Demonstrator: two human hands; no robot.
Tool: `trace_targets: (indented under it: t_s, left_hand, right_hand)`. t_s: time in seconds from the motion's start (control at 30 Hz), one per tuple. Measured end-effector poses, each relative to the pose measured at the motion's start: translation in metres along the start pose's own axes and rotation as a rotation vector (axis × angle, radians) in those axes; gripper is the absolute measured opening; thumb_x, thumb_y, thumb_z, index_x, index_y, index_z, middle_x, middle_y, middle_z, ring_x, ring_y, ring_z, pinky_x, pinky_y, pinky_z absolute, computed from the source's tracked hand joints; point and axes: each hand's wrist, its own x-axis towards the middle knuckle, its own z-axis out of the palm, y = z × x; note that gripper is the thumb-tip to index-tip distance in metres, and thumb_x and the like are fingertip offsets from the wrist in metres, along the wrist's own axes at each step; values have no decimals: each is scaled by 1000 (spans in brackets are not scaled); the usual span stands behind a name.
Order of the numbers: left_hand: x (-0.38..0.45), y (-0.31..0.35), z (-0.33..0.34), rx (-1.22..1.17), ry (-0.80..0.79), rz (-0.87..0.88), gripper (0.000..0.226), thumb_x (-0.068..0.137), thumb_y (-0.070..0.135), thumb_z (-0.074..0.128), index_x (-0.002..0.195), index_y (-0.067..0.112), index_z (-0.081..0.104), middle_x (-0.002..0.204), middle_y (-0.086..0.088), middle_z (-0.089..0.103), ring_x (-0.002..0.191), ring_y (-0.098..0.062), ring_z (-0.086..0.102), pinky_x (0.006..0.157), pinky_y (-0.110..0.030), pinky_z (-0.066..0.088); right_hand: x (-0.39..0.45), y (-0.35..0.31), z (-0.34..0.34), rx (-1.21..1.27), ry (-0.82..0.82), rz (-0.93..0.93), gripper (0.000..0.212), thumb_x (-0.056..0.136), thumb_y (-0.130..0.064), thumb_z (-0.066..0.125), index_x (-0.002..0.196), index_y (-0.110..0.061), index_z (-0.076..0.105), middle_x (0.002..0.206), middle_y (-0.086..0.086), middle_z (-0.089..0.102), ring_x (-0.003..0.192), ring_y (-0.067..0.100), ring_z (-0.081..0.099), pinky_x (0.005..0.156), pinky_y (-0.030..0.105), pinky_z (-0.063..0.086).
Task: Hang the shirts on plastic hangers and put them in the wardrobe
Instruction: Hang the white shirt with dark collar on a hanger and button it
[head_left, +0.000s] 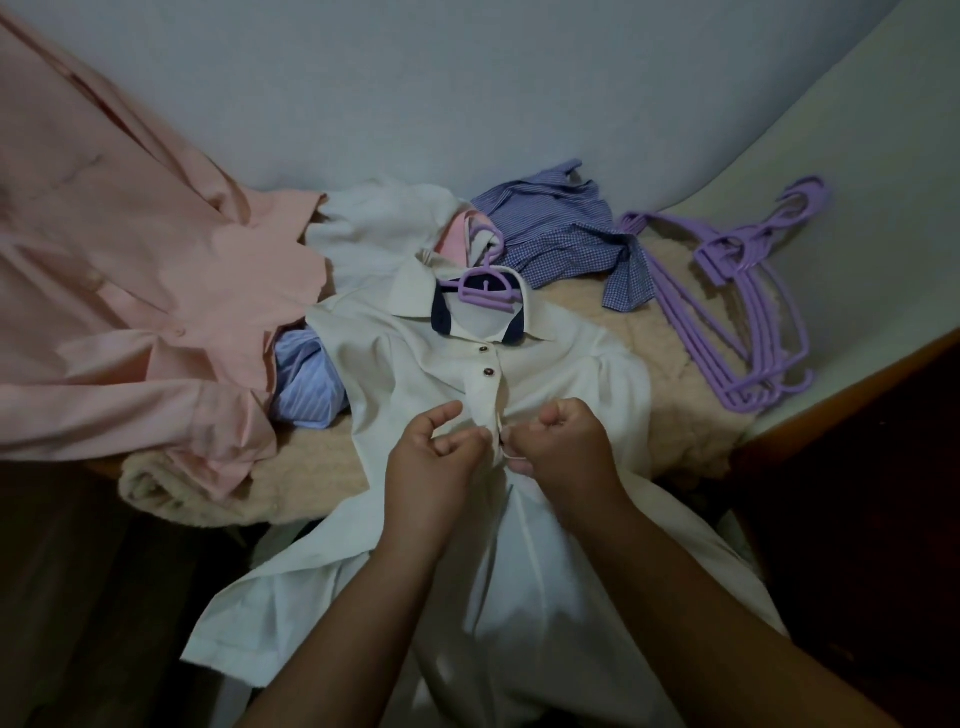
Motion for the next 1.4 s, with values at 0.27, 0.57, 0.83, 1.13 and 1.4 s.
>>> trace_targets:
  t_s: [0.27,0.57,0.83,1.13,1.4]
  left_hand:
    - [-12,-2,-2,74,2,22,29,86,16,68,113,24,60,78,-2,74,67,-4,66,76,-27,54]
    - [-13,-13,-1,-223,-53,-240,30,85,15,68,114,17,58,88,-4,75,82,-13,71,67,-22,52]
    - [-10,-28,-1,-237,-112,-372,32,83,10,71,113,8,59,96,-15,72,86,-23,67,84,-34,53]
    - [-9,-53,0,-156,-88,-296,33,80,-6,69,109,6,57,93,-8,73,85,-17,70,83,-28,56]
    - [-17,-68,4,13,11,5,32,79,-9,69,96,14,56,84,-8,68,74,-13,66,66,-14,51]
  right_hand:
    - [-7,-7,-6,148,-71,141,24,81,-1,68,89,-9,46,79,14,62,67,16,64,60,21,56]
    - [-14,2,-9,177,-110,127,23,87,9,52,81,-11,43,73,11,58,59,15,57,50,21,52]
    - [-11,19,-10,225,-172,157,27,90,15,43,80,-10,39,67,12,49,50,12,50,39,16,41]
    - [-6,37,-6,58,-149,234,25,82,12,48,80,-12,41,72,11,53,56,15,49,48,24,42]
    - [-12,55,3,144,-65,197,25,81,6,61,76,-11,44,69,7,56,61,18,59,57,30,54]
